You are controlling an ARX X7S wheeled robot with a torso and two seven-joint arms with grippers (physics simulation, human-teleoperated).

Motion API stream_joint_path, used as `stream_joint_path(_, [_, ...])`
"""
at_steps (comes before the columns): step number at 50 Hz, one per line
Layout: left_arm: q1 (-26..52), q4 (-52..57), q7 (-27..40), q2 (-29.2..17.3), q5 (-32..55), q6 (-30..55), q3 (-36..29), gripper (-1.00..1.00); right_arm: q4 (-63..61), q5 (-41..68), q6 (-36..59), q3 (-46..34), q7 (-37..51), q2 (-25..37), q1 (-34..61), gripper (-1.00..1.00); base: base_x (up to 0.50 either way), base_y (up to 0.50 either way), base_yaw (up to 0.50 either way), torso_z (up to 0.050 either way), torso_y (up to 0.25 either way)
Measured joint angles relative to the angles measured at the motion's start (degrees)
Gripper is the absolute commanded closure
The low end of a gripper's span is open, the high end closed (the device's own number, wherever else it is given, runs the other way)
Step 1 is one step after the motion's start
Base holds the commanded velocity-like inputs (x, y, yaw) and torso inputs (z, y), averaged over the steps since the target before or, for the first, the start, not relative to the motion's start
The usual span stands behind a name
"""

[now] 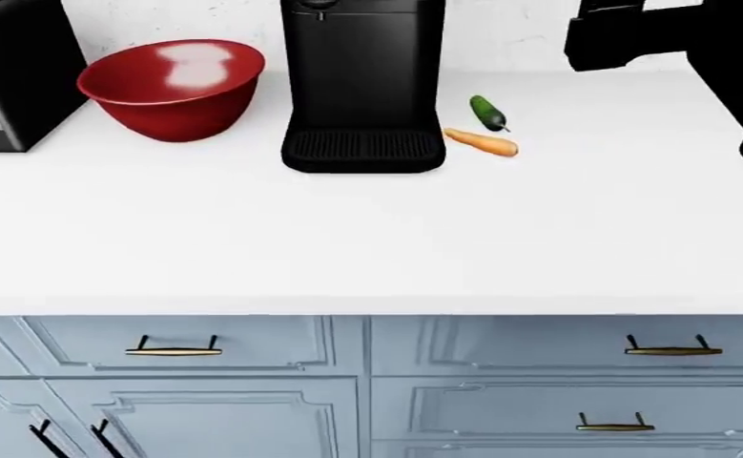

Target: Place the two vegetables and bowl onto the tray for setting up a vegetable dip station.

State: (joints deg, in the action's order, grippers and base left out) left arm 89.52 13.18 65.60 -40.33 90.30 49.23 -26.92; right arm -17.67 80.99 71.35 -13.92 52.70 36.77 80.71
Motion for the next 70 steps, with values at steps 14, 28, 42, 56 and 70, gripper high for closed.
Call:
stream_joint_path(14, [-3.5, -1.7, -2.9, -1.9, -2.7, -1.5, 0.1, -1.0, 1.1, -3.7, -2.3, -1.3, -2.9, 0.8, -4.0, -1.0, 0.5, 0.0, 0.0, 0.0, 0.0])
stream_joint_path(28, [-4.8, -2.5, -3.3, -2.8, -3.4, -2.1, 0.3, -1.0, 1.9, -4.8, -3.1, -2.0, -3.6, 1.2, -5.7, -1.0, 0.5, 0.0, 0.0, 0.0, 0.001])
stream_joint_path(42, [-5.0, -2.9, -2.5, -3.2, -2.8, -2.0, 0.5, -1.0, 2.0, -4.8, -3.4, -2.2, -3.6, 1.5, -5.9, -1.0, 0.47, 0.0, 0.0, 0.0, 0.001])
stream_joint_path(56, [-5.1, -3.3, -1.6, -3.3, -2.3, -1.8, 0.5, -1.0, 1.5, -5.8, -3.8, -2.9, -3.9, 1.7, -5.3, -1.0, 0.0, 0.0, 0.0, 0.0, 0.001])
stream_joint_path(70, [-7.3, -4.9, -0.7, -3.5, -2.2, -2.4, 0.4, -1.0, 1.3, -6.7, -4.6, -3.4, -4.6, 2.1, -5.4, -1.0, 0.03, 0.0, 0.0, 0.0, 0.0])
